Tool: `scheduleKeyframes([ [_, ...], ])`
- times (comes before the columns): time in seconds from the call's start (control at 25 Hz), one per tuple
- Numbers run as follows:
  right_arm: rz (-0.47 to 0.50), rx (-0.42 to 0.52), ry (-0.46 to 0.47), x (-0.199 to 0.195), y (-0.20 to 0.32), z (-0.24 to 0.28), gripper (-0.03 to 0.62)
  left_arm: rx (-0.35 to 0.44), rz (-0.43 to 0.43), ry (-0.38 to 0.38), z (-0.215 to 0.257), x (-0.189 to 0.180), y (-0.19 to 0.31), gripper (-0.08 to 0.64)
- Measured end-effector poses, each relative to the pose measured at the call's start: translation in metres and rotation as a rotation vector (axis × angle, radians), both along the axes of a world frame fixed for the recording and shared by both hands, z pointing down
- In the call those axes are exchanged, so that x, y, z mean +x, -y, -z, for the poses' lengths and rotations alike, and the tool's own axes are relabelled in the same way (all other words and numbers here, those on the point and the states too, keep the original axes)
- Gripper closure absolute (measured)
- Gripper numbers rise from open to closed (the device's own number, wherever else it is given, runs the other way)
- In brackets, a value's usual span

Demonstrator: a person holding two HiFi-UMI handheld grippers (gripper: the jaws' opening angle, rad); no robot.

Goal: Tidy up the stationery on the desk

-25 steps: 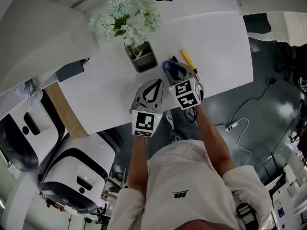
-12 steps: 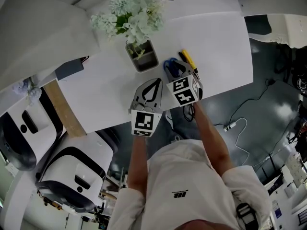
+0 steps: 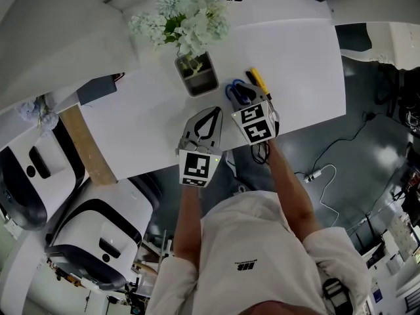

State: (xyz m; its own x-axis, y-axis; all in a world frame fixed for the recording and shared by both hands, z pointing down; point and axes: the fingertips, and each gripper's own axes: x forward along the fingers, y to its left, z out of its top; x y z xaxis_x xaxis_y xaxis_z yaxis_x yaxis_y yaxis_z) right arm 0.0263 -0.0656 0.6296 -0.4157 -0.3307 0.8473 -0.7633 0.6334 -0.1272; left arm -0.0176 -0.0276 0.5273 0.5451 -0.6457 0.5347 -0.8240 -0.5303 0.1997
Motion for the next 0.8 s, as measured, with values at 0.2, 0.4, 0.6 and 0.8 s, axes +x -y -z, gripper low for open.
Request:
scheduleKeyframes([
  [0.2, 0.001, 0.061, 0.046, -0.006, 0.002, 0.030, 0.535, 0.013, 0.006, 0.000, 0.007, -0.003, 0.000, 0.560],
  [0.4, -0.003, 0.121, 0.077, -0.008, 0.003, 0.055, 0.535, 0.026, 0.018, -0.003, 0.014, -0.009, 0.001, 0.560],
  [0.6, -0.008, 0.177, 0.101, -0.011, 0.005, 0.080, 0.537, 0.046, 0.029, -0.004, 0.023, -0.015, 0.002, 0.560],
  [0.8, 0.001, 0.221, 0.119, -0.016, 0.007, 0.104, 0.537, 0.068, 0.043, -0.007, 0.034, -0.021, 0.003, 0.560],
])
